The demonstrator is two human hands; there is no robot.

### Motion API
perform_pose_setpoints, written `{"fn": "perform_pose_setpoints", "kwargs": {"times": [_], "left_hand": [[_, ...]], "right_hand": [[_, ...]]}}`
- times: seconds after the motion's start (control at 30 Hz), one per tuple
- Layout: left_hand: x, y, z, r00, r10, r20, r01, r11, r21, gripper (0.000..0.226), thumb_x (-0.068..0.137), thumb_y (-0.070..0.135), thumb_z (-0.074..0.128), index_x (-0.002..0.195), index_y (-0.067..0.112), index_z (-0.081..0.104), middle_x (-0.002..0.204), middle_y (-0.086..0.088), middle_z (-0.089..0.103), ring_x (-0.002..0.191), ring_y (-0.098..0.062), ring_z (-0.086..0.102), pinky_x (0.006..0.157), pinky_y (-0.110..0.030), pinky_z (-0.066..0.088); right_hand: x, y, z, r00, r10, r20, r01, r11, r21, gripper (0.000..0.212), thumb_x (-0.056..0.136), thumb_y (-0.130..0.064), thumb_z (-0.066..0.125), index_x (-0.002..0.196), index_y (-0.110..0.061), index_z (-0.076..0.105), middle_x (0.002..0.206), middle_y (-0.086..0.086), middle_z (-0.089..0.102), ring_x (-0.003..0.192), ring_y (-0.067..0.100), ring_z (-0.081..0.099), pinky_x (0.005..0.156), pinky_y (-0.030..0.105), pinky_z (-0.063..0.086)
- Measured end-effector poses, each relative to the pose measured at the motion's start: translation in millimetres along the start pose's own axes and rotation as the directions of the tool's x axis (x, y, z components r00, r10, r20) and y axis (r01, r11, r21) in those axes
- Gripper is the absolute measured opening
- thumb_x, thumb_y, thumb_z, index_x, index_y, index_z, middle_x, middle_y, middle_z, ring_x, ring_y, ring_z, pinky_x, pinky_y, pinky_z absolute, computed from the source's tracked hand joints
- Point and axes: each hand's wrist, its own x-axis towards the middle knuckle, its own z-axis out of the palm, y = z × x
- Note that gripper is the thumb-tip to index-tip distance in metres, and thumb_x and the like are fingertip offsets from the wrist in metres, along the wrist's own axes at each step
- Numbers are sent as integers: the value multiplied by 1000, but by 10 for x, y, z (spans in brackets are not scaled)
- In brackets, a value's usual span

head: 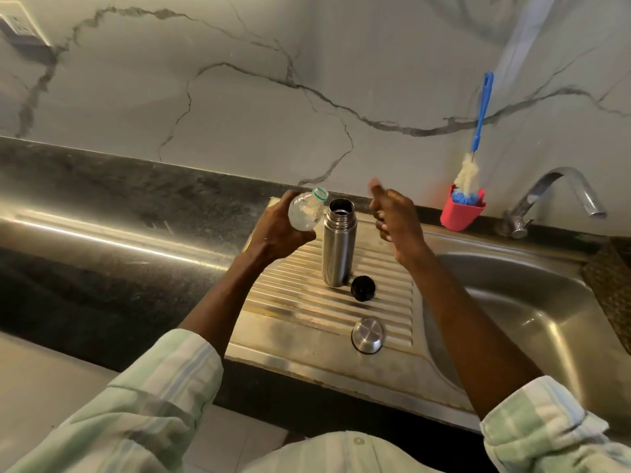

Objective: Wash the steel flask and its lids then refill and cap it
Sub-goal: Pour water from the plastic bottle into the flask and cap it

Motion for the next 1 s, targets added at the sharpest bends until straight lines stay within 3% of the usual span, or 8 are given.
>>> {"fn": "perform_pose_setpoints", "kwargs": {"times": [0.07, 0.13, 0.2, 0.33, 0.47, 1.0], "left_hand": [[90, 48, -50, 999, 34, 21, -35, 997, 69, 78, 67, 22, 88, 134, 15, 50, 121, -11, 66, 99, -29, 66, 82, -48, 59], [158, 95, -94, 997, 55, 58, -62, 987, 146, 78, 70, 19, 88, 136, 11, 48, 123, -14, 65, 102, -32, 64, 85, -46, 57], [205, 128, -129, 993, 71, 89, -89, 973, 215, 76, 72, 18, 86, 137, 10, 47, 124, -16, 64, 104, -33, 63, 85, -44, 54], [256, 128, -141, 988, 78, 131, -117, 941, 317, 77, 75, 19, 83, 141, 12, 45, 129, -16, 62, 113, -37, 60, 93, -50, 51], [274, 115, -128, 986, 82, 148, -134, 912, 389, 75, 77, 18, 80, 143, 13, 45, 131, -16, 60, 118, -36, 57, 101, -49, 44], [386, 171, -183, 970, 171, 173, -241, 767, 594, 76, 78, 10, 76, 146, 17, 44, 135, -17, 56, 126, -37, 50, 114, -50, 28]], "right_hand": [[65, 112, 32, 987, -160, -28, 142, 935, -325, 48, 82, -61, 65, 95, -15, 63, 87, -2, 63, 76, 11, 56, 64, 26, 44], [130, 195, 53, 980, -181, 81, 198, 870, -452, 65, 75, -61, 72, 120, -15, 63, 121, 2, 65, 103, 15, 61, 84, 30, 49], [159, 238, 75, 972, -175, 156, 231, 833, -503, 78, 71, -60, 76, 133, -17, 57, 135, 2, 59, 110, 18, 60, 91, 33, 50], [233, 292, 118, 963, -212, 166, 269, 771, -577, 85, 65, -62, 80, 136, -21, 56, 130, 4, 63, 105, 19, 61, 90, 38, 52], [230, 304, 170, 947, -246, 206, 320, 761, -565, 80, 65, -58, 80, 133, -21, 58, 126, 4, 66, 108, 22, 63, 90, 46, 53], [238, 395, 248, 928, -338, 160, 365, 729, -579, 75, 70, -59, 78, 133, -25, 58, 122, 1, 68, 108, 20, 63, 86, 41, 55]]}}
